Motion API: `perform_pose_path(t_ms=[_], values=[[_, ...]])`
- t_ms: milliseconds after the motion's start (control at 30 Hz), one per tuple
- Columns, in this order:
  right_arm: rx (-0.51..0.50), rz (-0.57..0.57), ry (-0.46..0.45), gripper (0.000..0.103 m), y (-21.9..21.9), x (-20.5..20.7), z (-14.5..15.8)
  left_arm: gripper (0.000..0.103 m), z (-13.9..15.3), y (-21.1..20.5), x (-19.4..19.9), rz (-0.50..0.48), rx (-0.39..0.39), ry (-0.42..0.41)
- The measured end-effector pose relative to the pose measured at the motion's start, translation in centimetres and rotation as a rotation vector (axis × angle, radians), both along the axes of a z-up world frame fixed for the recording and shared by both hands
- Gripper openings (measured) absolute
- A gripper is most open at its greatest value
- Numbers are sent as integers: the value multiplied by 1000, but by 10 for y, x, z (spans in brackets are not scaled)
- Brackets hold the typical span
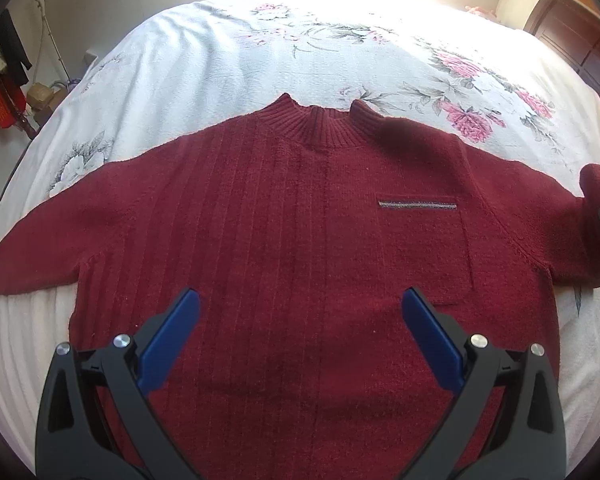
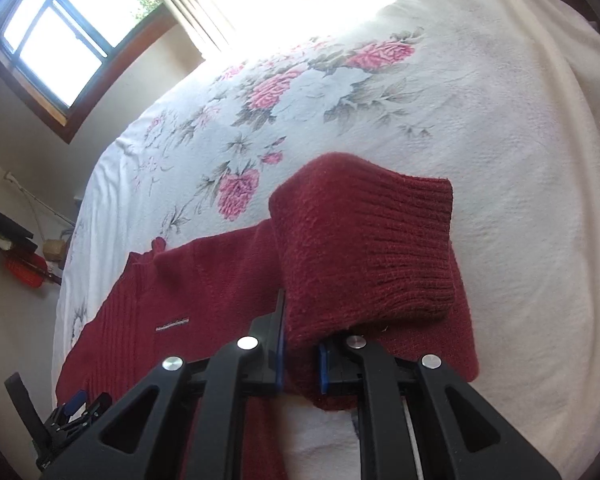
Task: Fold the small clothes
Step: 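Grasp the red sweater's sleeve cuff with the right tool, then carry the sleeve across the sweater body and open the right tool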
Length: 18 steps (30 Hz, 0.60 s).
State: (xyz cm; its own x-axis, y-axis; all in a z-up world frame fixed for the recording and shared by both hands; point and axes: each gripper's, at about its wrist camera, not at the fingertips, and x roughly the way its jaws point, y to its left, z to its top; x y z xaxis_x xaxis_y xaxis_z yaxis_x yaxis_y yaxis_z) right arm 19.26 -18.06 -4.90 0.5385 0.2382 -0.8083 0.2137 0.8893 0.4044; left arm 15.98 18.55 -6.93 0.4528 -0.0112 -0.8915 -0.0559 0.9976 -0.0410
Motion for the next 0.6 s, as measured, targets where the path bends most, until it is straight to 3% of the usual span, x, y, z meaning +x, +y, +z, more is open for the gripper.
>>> perform_pose_path(t_ms=[267,333,367,400,533,600], values=[[-36,105,53,14,105,9,-41,100,-4,10,0,6,-13,12],[-36,140,86,27,121,8,-52,100,-5,12,0,5,-9,13],[-28,155,96,38,124,5,-55,100,-6,13,0,3,-7,13],[-31,163,101,40,126,0,-55,100,-6,13,1,2,-7,14],[-90,167,100,42,114,-16,-19,100,-9,6,7,-1,-67,27],[-118,81,73,62,95,-31,5,100,-11,-8,13,-8,-103,35]])
